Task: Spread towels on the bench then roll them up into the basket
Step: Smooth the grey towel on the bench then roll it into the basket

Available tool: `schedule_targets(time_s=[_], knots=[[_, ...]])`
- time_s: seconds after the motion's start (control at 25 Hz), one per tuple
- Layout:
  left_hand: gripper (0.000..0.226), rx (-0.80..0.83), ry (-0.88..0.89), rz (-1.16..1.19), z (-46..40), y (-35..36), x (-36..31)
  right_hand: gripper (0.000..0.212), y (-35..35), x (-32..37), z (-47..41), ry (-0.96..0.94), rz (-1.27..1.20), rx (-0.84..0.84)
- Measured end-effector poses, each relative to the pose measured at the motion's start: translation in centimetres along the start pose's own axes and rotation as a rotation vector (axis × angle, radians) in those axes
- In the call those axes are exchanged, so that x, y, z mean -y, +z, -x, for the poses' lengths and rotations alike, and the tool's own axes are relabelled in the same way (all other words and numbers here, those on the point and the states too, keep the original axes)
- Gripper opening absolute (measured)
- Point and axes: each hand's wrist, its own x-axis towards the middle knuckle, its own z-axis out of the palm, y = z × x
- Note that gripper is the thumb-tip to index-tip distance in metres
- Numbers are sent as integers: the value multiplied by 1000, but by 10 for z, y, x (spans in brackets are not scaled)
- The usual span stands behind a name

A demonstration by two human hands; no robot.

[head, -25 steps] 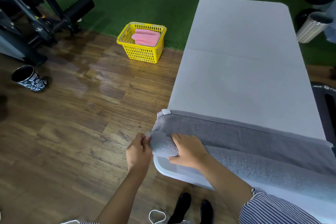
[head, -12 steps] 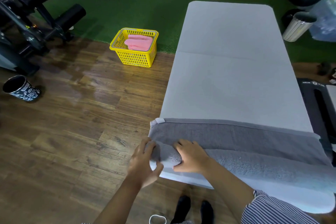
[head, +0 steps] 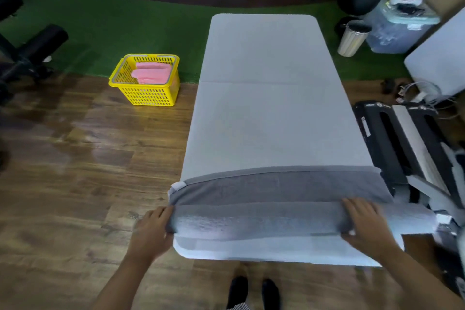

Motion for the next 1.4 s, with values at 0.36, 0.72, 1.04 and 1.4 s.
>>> schedule_targets(time_s=[0.36,0.72,1.04,1.4], knots=[[59,-136,173,-137,-14,2,-52,41,-18,-34,-12,146,-223,36],[49,-81,115,-115,-41,-14,-70,18,-15,-51,-14,113,-162,-3],[67,-16,174,-190,-34,-4,-68,55,-19,-45,-3,-48,72,-67],[40,-127,43,-170,-55,-9,-108,33,-34,-30,-27,127,-98,-96]])
